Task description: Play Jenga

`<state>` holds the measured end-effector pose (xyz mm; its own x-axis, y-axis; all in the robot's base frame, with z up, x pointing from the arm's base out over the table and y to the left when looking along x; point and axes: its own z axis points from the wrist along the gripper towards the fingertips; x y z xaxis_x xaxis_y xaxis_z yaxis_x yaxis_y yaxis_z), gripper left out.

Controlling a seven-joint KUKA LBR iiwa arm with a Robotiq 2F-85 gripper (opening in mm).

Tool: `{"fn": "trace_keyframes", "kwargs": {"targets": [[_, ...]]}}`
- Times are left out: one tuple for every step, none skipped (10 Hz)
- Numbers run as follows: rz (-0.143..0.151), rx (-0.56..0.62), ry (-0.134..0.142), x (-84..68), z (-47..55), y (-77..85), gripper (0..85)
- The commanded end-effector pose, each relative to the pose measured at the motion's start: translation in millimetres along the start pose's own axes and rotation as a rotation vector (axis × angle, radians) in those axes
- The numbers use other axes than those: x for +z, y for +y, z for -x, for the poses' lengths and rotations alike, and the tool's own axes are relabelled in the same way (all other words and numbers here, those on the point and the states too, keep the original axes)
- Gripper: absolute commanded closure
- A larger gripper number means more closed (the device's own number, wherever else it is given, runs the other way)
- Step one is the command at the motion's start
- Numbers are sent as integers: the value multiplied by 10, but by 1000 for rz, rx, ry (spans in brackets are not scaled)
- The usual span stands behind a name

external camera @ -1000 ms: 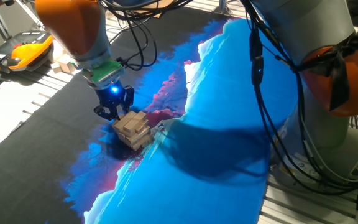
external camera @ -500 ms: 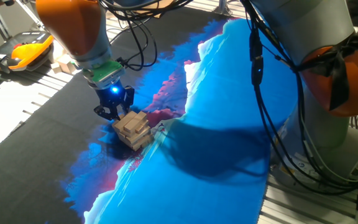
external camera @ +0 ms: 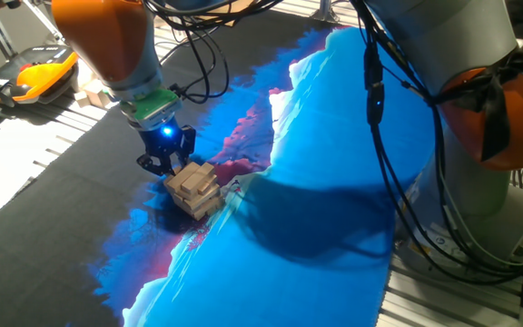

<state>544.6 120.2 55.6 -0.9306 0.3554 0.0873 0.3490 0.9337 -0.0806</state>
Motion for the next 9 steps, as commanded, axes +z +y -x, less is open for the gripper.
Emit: {"fn": "trace_keyframes", "kwargs": {"targets": [[0,-2,0,2,2,0,510],[0,-5,0,1,1,2,510],[0,-6,0,0,1,3,510],[-1,-11,-1,0,2,4,510],[-1,-13,-1,1,4,4,680],[-1,-16,-1,-1,5,4,680],[1,-16,0,-1,6,4,680],[1,-16,0,-3,6,4,680],[4,-16,1,-4,5,5,680]]}}
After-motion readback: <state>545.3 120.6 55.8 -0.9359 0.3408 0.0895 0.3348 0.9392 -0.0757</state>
